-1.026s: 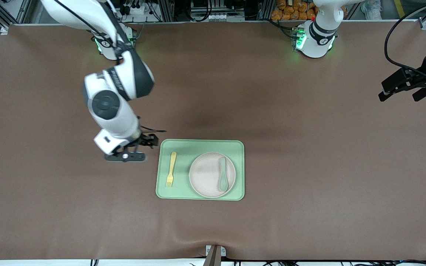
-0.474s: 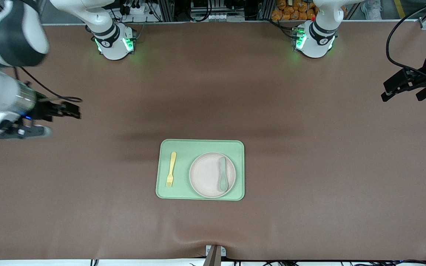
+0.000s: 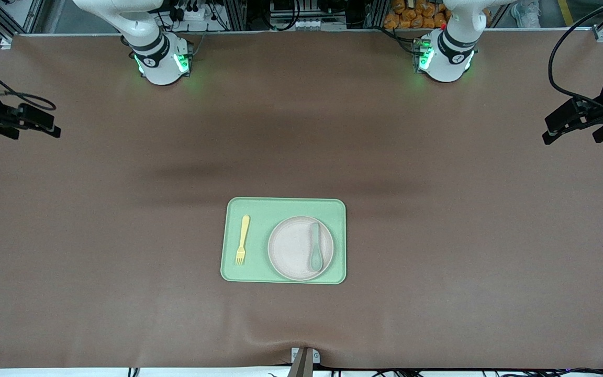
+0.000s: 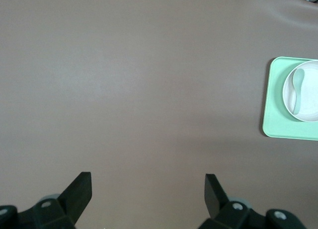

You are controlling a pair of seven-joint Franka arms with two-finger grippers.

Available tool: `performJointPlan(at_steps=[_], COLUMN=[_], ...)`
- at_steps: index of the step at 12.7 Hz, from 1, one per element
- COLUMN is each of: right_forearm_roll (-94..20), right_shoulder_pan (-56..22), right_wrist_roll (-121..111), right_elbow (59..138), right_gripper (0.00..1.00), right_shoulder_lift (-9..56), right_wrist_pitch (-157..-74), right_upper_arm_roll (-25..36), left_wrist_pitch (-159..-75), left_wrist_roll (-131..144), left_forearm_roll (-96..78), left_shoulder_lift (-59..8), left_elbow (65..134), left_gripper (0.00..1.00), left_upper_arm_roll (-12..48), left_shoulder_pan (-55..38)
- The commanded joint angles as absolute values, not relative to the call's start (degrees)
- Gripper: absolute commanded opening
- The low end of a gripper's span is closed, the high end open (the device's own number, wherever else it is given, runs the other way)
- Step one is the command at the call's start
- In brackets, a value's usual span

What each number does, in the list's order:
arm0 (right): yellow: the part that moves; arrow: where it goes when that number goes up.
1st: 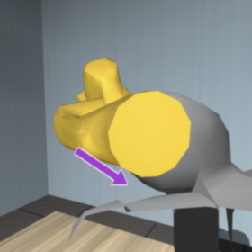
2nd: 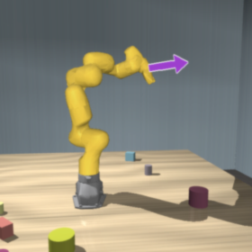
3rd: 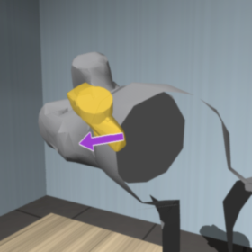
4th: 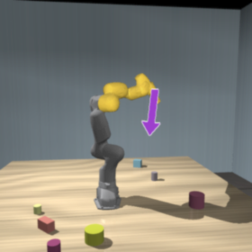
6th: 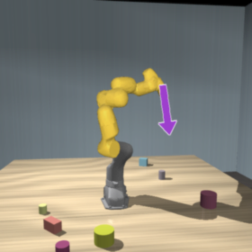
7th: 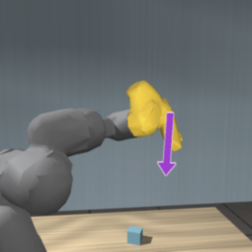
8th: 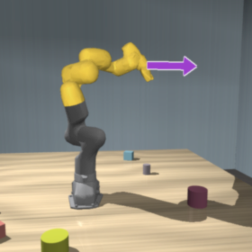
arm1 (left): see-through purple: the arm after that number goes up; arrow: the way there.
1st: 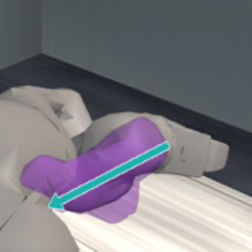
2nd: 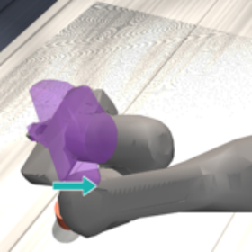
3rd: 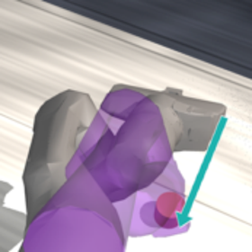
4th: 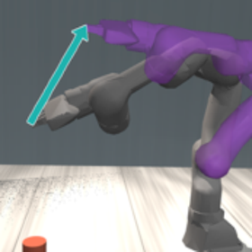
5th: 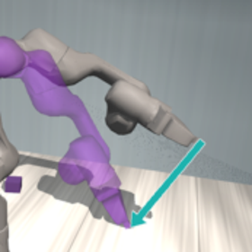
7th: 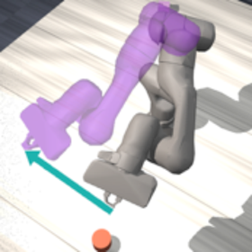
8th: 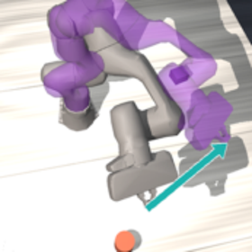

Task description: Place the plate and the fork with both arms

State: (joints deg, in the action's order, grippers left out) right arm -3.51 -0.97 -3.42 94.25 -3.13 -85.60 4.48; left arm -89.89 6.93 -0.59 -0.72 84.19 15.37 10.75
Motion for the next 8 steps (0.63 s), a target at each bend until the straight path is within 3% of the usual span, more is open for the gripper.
performJointPlan(at_steps=[1,8], right_forearm_roll=[-1.42,0.09], right_shoulder_pan=[-0.17,-0.26], right_wrist_roll=[-1.15,-1.93], right_elbow=[95.54,90.70], right_gripper=[1.00,1.00], right_shoulder_lift=[-6.50,-4.57], right_wrist_pitch=[-86.04,-86.48], right_upper_arm_roll=[1.76,1.85], left_wrist_pitch=[-89.21,-86.31], left_wrist_roll=[6.85,8.35], left_forearm_roll=[0.88,0.97], left_shoulder_lift=[0.17,1.14], left_elbow=[84.64,84.99], left_gripper=[1.00,1.00], left_upper_arm_roll=[16.08,18.54], left_shoulder_pan=[10.55,10.64])
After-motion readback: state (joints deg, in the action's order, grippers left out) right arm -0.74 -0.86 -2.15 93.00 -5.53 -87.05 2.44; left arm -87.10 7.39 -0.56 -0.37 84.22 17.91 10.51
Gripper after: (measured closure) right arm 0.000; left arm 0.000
